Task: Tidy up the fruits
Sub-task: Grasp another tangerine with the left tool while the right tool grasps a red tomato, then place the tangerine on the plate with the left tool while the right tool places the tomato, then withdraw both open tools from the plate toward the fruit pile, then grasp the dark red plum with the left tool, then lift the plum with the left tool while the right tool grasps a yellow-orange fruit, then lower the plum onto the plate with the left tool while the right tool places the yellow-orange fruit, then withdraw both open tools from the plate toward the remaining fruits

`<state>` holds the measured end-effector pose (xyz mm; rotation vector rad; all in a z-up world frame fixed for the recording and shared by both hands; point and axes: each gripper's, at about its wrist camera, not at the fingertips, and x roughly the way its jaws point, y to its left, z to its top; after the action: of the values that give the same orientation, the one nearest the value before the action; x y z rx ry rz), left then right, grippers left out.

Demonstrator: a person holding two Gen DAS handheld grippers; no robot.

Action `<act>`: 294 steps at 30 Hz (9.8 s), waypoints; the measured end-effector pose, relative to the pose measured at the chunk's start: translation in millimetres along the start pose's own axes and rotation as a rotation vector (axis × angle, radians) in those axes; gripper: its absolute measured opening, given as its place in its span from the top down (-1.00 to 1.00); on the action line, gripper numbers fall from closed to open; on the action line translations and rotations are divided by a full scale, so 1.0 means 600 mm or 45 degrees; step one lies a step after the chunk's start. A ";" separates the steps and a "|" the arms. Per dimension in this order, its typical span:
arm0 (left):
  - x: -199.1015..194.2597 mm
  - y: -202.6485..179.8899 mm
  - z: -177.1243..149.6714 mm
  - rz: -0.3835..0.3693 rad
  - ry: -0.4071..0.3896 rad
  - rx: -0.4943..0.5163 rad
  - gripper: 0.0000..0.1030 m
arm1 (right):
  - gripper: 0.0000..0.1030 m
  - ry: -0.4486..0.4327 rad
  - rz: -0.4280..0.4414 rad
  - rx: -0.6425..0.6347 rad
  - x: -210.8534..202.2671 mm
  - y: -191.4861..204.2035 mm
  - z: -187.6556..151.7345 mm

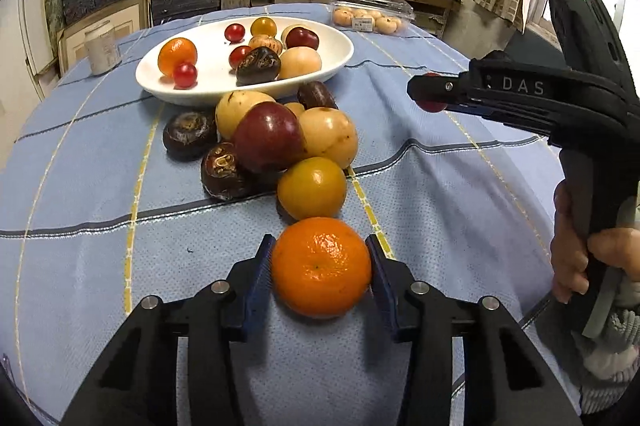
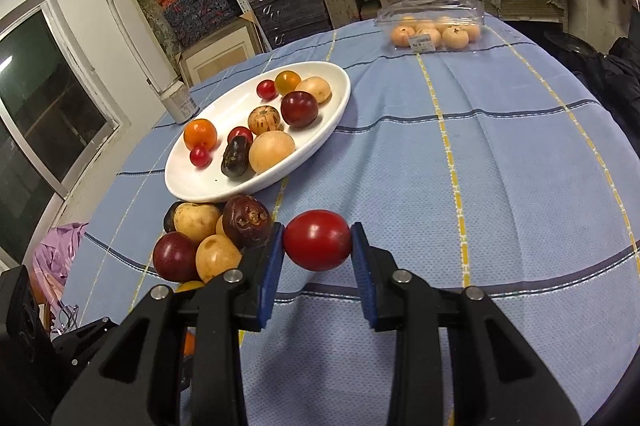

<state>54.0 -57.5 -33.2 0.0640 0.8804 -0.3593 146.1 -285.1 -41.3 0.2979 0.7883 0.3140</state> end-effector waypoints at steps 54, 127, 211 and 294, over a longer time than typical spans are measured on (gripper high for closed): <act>-0.072 0.175 0.217 0.388 -0.499 -0.287 -0.93 | -0.88 -0.426 0.089 -0.208 -0.039 0.119 0.176; -0.015 0.063 0.025 0.189 -0.124 0.033 -0.21 | -0.91 -0.007 -0.012 -0.029 -0.001 0.022 -0.016; 0.111 0.126 0.229 0.208 -0.146 -0.107 0.19 | 0.27 0.140 0.041 -0.261 0.217 0.168 0.252; -0.110 0.193 0.046 0.419 -0.357 -0.437 -0.93 | -0.90 0.103 0.000 -0.510 0.075 0.184 -0.069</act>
<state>74.6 64.0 24.1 -0.1547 0.6287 0.0925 127.5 -161.4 -56.6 -0.0920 0.7854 0.4771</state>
